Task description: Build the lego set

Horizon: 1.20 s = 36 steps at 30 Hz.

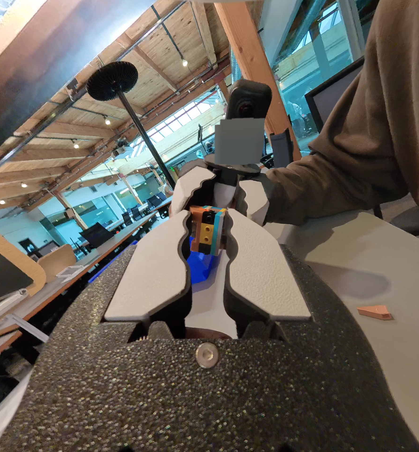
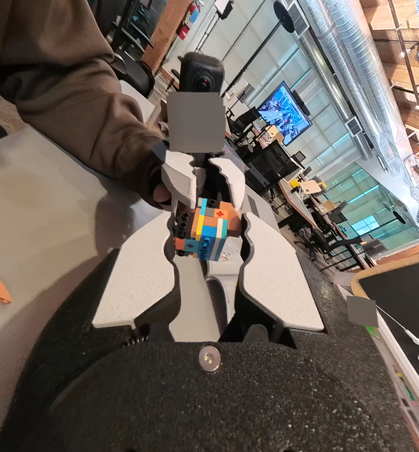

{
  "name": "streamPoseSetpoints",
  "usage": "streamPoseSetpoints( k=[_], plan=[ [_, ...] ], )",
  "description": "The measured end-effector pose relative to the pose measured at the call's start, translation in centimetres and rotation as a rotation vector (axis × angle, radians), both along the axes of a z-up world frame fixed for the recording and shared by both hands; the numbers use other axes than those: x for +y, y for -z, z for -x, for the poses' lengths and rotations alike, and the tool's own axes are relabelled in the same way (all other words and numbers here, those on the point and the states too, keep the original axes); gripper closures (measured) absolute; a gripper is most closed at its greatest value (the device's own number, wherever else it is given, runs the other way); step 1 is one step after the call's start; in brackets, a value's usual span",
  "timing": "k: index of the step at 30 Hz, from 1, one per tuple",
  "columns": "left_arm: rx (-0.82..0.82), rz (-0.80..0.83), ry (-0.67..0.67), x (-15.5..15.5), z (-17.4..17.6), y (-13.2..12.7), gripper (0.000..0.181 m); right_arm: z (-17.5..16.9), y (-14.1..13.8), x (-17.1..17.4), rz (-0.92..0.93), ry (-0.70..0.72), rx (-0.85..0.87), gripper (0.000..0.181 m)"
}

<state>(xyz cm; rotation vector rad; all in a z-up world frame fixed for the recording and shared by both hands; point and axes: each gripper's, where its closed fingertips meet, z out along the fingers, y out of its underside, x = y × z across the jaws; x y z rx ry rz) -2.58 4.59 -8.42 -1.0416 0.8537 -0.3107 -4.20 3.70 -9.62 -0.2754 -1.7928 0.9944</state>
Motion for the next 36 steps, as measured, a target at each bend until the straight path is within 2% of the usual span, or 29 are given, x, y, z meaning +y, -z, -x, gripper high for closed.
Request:
streamPoseSetpoints(
  k=[3,6,11,15,19,21,23,36],
  plan=[
    [-0.062,0.090,0.004,0.8,0.6,0.4,0.155,0.4,0.2,0.9,-0.036,0.056,0.007,0.130],
    [-0.177,0.218,0.072,1.3,0.8,0.5,0.141,0.8,0.4,1.7,-0.081,0.112,0.023,0.130],
    [-0.318,0.470,0.094,3.1,1.0,1.6,0.126,1.0,0.5,2.3,-0.122,0.154,0.037,0.130],
    [-0.467,0.677,0.232,3.2,0.3,2.0,0.124,1.1,0.9,2.1,-0.163,0.160,0.043,0.130],
    [-0.551,0.799,0.324,3.1,0.0,2.5,0.126,1.2,1.2,1.8,-0.191,0.162,0.051,0.130],
    [-0.536,0.821,0.333,3.0,-0.5,3.0,0.130,1.3,1.2,1.6,-0.200,0.162,0.054,0.130],
    [-0.552,0.815,0.374,2.7,-0.8,2.8,0.140,1.3,1.4,1.5,-0.210,0.162,0.053,0.130],
    [-0.801,0.779,0.690,1.2,-0.3,1.5,0.142,1.7,0.7,0.8,-0.131,0.203,0.066,0.130]
  ],
)
